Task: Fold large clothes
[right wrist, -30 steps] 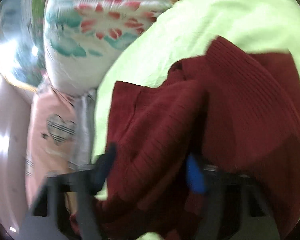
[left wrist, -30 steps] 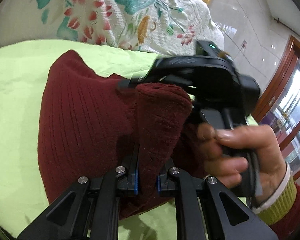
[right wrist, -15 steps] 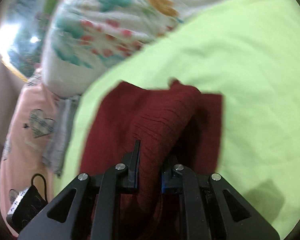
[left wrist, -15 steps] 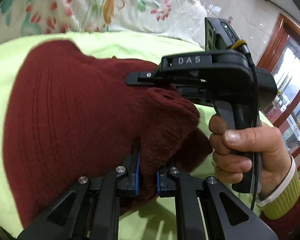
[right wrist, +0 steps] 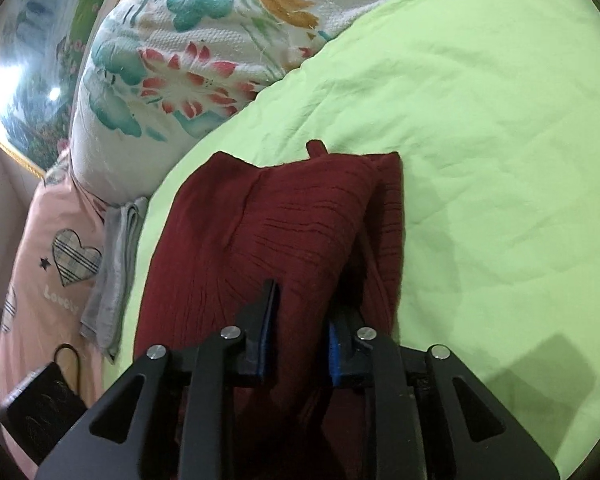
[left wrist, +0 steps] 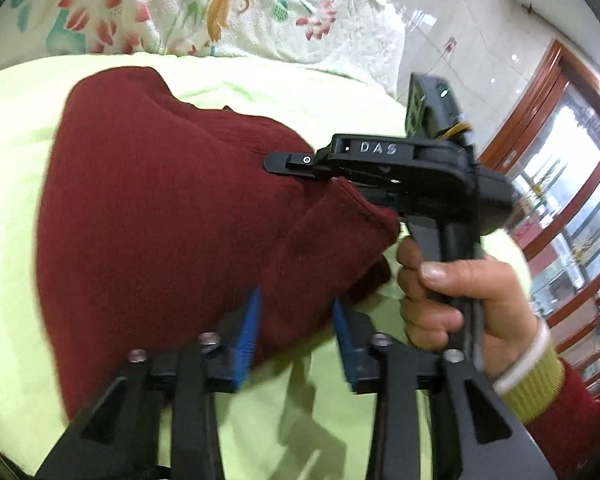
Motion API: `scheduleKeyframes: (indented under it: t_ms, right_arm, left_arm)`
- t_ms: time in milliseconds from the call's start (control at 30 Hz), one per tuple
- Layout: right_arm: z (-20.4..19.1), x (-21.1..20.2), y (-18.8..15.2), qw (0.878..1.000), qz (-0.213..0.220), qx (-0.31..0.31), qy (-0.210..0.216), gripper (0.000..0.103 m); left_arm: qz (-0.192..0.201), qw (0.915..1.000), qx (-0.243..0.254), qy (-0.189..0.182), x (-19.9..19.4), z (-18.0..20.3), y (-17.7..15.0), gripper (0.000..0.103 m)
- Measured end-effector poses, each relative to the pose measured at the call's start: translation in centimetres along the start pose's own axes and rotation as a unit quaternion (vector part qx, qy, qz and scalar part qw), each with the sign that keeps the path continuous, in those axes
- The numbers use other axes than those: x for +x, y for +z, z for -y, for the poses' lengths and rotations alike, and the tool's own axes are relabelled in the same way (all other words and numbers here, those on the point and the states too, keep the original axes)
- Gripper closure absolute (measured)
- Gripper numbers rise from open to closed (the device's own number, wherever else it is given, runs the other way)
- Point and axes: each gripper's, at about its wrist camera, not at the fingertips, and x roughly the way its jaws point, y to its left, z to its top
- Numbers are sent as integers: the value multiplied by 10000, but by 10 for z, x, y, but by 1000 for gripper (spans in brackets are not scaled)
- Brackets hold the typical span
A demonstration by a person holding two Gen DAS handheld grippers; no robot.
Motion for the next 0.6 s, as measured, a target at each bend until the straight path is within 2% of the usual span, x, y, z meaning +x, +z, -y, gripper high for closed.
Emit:
scheduleKeyframes:
  t_ms: [100,167,233,367,500,600]
  right_arm:
    - [-3,-7,-3,10000,-26,-17,21,57]
    - [-4,-13,-5,10000,22,-20,76,39]
    - [-4,-18,-7,9999,74,11,104,34]
    - [-3,-17,-6,9999,26,102,108,31]
    - [-3,-16,-6,9999,18,125,100,29]
    - [-2,-19,-4,9999,84,131,44,28]
  left_arm:
    - [273,9993,-240,-24,-35,-13,-2,35]
    - [455,9978,-485,27,-55,-29,0,27]
    - [606,9946,-837,-2,-71,-53,6,26]
    - [623,9869,-1483,124,-69,-104,23,26]
    - [306,9761,-2146,-138,-41,-150,32,26]
    - [101,9733,-2266,-363,-15,-162,38,24]
